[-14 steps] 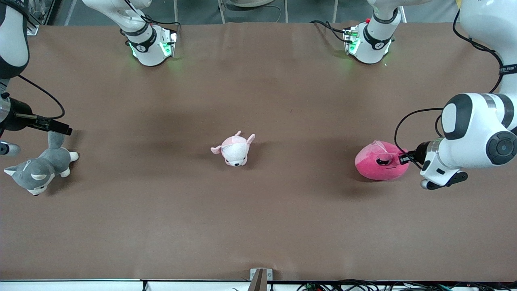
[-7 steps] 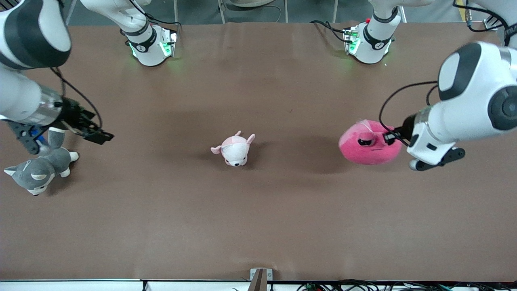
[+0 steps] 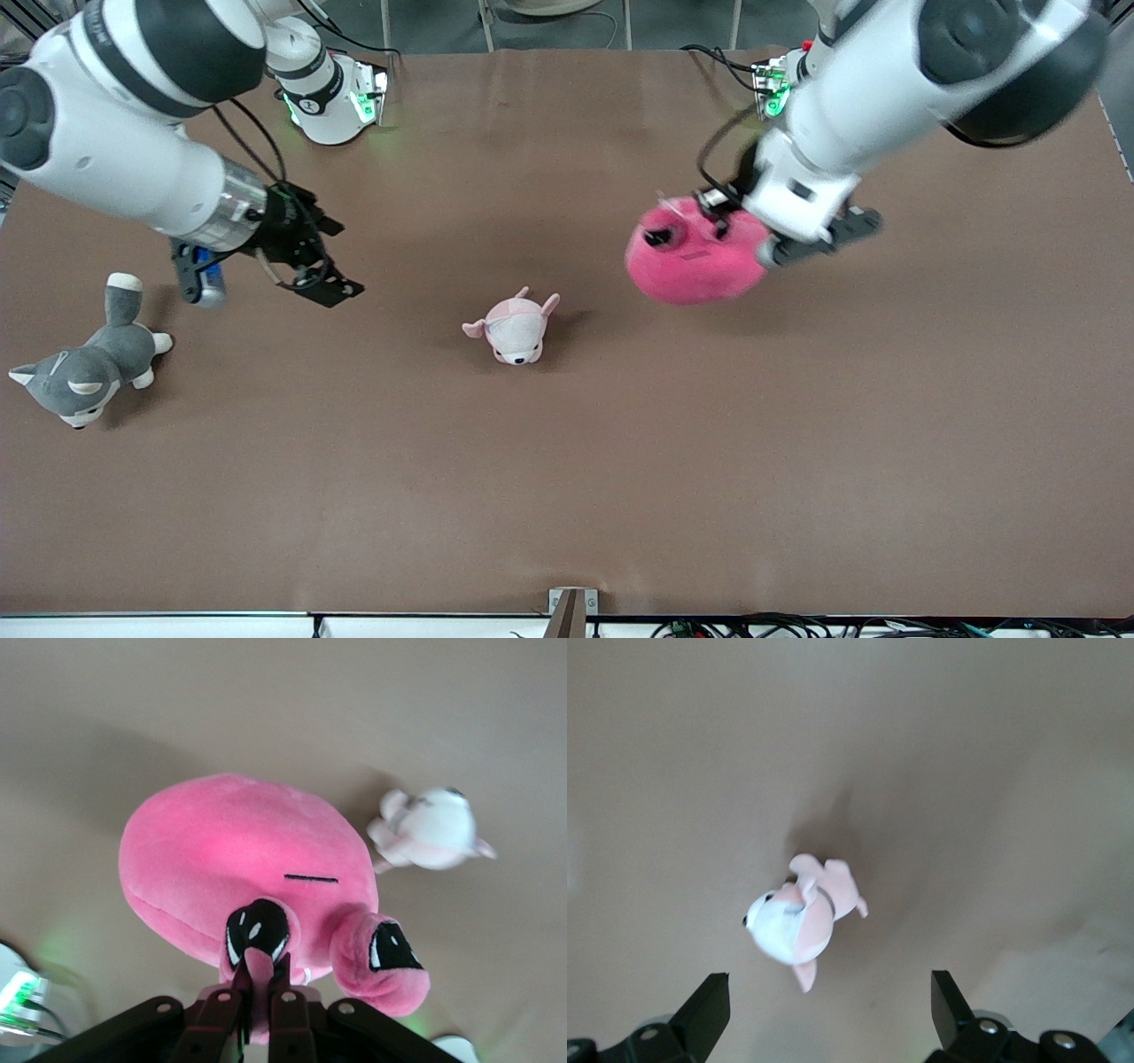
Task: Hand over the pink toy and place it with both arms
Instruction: 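Carry the pink plush toward the right gripper while the right gripper approaches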
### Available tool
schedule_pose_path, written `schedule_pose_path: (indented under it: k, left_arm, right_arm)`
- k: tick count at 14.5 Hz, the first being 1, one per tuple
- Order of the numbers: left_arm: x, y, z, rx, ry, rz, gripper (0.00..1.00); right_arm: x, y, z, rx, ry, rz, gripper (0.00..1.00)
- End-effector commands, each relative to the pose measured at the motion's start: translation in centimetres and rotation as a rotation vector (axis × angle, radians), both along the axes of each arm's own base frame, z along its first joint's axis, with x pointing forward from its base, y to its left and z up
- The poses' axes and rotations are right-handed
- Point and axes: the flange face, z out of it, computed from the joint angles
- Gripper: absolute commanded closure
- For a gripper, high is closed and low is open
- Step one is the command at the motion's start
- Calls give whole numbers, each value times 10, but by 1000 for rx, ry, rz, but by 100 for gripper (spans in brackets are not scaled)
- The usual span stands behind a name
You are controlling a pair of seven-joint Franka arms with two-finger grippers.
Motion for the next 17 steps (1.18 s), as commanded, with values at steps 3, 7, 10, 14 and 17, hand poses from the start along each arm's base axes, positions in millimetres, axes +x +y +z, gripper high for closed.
schedule_pose_path:
  k: [3, 7, 10, 14, 17]
  left_arm:
    - [-51, -90, 24, -135, -42, 35, 100]
    - [-83, -159, 8, -208, -58, 55, 100]
    - [-93, -182, -14, -192, -45, 45, 100]
    - [-93, -189, -29, -171, -36, 36, 100]
    - [-91, -189, -31, -168, -33, 38, 100]
  right_arm:
    - [-32, 85, 6, 18, 3, -112, 0]
    - [-56, 119, 11, 13, 22, -104, 0]
    - [-68, 131, 14, 10, 32, -102, 0]
    - [-74, 129, 11, -17, 67, -70, 0]
    - [-74, 116, 16, -27, 80, -11, 0]
